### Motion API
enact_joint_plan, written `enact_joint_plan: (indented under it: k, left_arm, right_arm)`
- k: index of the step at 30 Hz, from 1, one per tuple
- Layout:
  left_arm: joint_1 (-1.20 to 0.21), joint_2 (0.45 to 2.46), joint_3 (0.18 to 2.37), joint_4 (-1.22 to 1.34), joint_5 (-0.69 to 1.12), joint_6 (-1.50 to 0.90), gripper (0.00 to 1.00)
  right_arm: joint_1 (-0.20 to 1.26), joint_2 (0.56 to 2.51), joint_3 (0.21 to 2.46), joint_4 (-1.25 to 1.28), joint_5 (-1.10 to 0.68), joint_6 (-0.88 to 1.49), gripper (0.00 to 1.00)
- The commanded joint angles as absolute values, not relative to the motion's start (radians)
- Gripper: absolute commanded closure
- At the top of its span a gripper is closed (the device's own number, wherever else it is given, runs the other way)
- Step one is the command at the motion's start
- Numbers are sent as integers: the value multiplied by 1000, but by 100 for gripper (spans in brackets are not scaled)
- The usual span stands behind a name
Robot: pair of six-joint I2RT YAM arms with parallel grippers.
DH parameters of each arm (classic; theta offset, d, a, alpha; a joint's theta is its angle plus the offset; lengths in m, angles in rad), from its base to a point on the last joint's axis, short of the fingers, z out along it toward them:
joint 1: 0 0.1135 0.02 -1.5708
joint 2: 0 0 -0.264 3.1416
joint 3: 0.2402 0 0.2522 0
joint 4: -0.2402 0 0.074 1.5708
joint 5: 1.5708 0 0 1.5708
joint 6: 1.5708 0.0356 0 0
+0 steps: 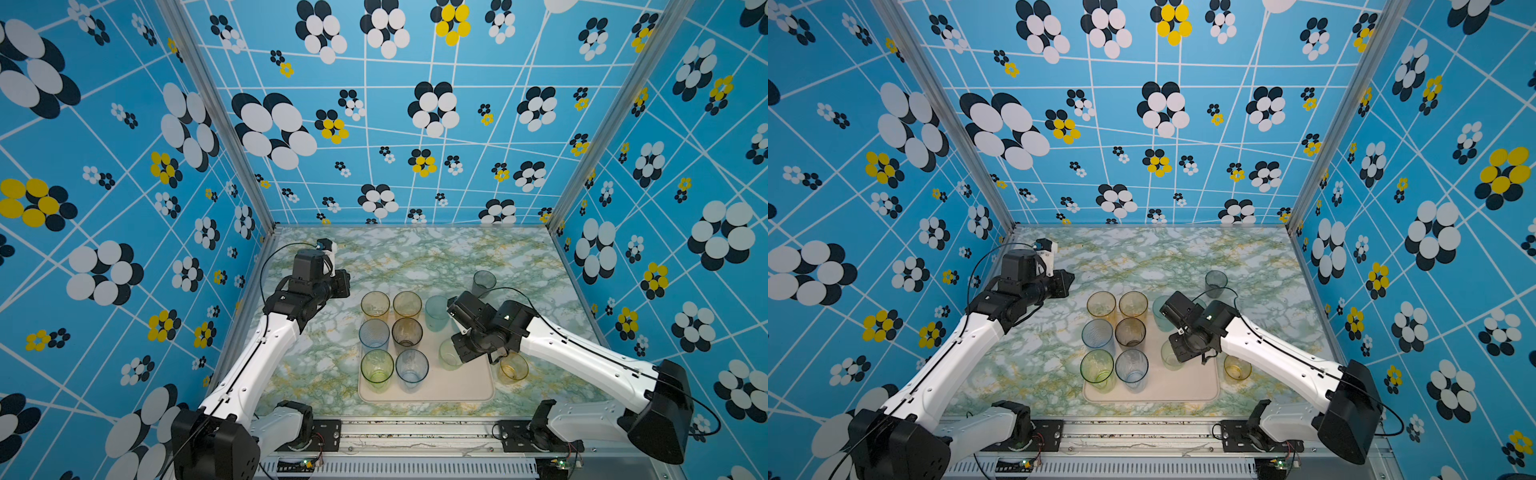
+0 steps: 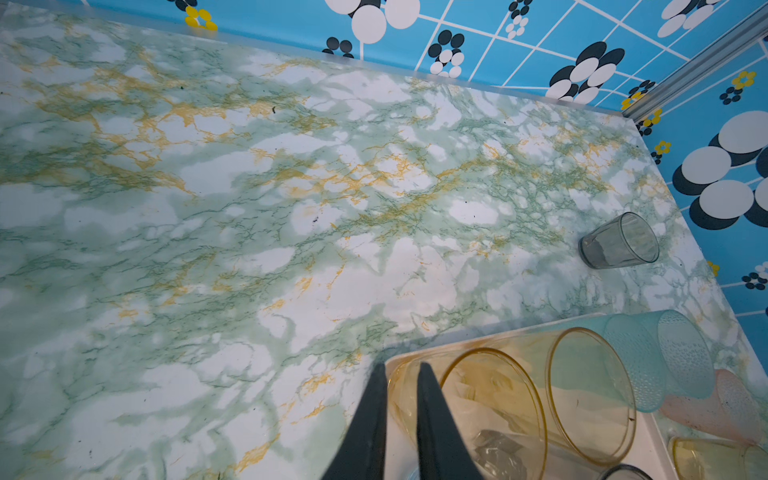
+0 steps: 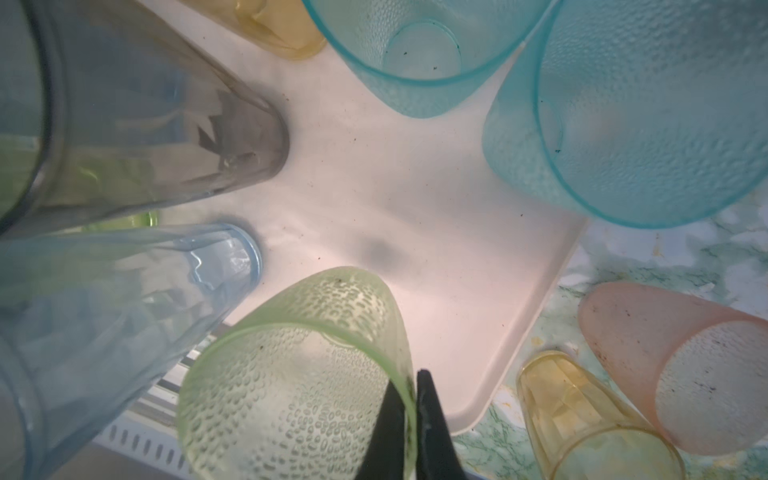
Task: Place the glasses into the tray
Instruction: Place the glass on the tray.
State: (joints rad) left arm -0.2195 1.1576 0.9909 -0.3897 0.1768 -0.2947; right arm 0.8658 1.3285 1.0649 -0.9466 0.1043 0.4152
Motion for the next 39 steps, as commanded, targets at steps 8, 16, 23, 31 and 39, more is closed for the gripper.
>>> enact_joint_plan:
  k: [8, 16, 23, 31, 39]
  left_arm:
    - [-228, 1170, 1010, -408, 151, -272, 83]
    - [-228, 1184, 1003, -404, 155, -267, 82]
    - [-227, 1187, 997, -406, 155, -261, 82]
    - [-226, 1187, 994, -408, 155, -257, 82]
    - [-227, 1183, 992, -411, 153, -255, 82]
  right_arm:
    - [871, 1505, 1109, -823, 144, 463, 100]
    - [861, 1559, 1137, -799, 181, 463, 100]
    - [838, 1573, 1138, -775, 170, 466, 100]
    - [828, 1583, 1128, -757, 147, 469, 99]
    - [823, 1579, 1117, -752, 140, 471, 94]
